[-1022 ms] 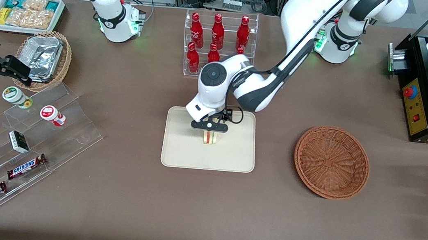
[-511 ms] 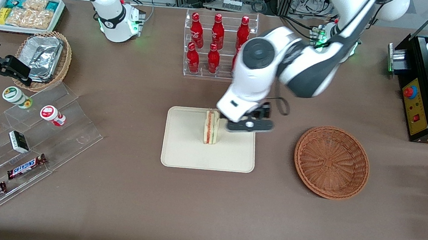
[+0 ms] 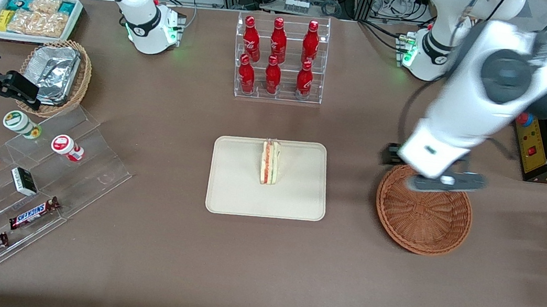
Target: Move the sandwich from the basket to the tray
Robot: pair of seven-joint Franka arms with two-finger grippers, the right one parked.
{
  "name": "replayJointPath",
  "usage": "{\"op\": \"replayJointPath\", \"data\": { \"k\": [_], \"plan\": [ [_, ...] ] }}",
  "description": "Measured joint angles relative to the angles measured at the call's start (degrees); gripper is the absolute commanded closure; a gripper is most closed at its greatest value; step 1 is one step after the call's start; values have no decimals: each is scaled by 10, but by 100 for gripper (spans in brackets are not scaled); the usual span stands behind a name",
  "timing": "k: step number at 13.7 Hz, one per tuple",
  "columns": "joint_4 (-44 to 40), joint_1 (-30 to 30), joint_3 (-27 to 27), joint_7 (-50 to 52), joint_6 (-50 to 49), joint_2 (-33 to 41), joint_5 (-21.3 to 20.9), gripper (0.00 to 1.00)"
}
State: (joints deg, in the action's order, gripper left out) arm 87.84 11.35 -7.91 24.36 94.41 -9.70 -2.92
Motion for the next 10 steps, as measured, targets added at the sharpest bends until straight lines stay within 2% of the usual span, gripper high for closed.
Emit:
{"op": "replayJointPath", "data": {
  "k": [5, 10],
  "plan": [
    [10, -106, 1, -164, -52, 51, 4, 0],
    [27, -161, 1, -225, -67, 95, 6, 0]
  ]
}}
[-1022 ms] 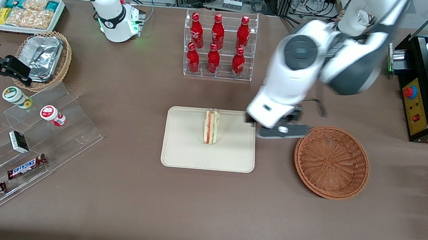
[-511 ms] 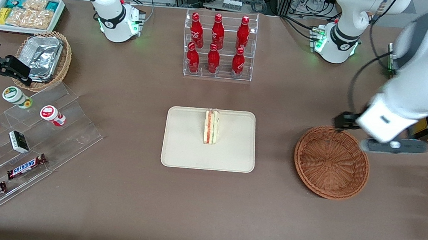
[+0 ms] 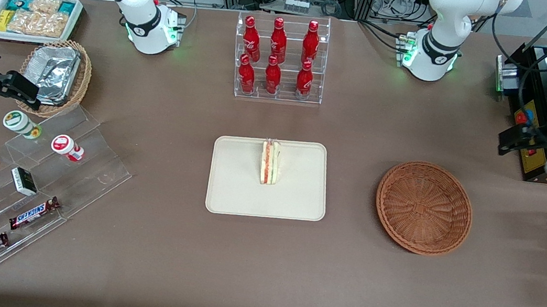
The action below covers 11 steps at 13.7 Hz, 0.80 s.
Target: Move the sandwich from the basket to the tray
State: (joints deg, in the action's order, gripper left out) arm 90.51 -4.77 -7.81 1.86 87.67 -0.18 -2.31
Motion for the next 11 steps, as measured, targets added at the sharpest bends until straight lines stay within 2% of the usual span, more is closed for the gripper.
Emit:
{"op": "replayJointPath", "data": {
  "k": [5, 9, 11],
  "plan": [
    [-4, 19, -4, -7, 2, -9, 1, 0],
    [-11, 59, 57, -8, 2, -10, 1, 0],
    [-11, 61, 69, -9, -1, -3, 1, 0]
  ]
}}
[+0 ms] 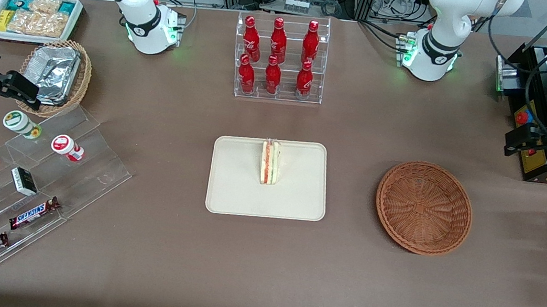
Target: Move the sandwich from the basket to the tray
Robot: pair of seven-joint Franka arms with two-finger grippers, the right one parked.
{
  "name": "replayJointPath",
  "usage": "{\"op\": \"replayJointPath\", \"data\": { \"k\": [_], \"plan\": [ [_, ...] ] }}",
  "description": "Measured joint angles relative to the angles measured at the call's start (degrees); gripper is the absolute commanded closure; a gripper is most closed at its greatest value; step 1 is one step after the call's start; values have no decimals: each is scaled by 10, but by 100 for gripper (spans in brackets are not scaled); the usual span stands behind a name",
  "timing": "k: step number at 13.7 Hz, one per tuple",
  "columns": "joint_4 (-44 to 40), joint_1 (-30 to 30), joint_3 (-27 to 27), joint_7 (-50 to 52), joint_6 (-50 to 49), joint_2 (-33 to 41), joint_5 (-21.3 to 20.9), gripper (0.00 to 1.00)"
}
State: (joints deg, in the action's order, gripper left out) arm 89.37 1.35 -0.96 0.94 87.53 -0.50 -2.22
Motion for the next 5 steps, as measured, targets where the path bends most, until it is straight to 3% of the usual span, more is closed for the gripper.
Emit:
{"op": "replayJointPath", "data": {
  "k": [5],
  "plan": [
    [6, 0, 1, 0, -14, 27, 1, 0]
  ]
}}
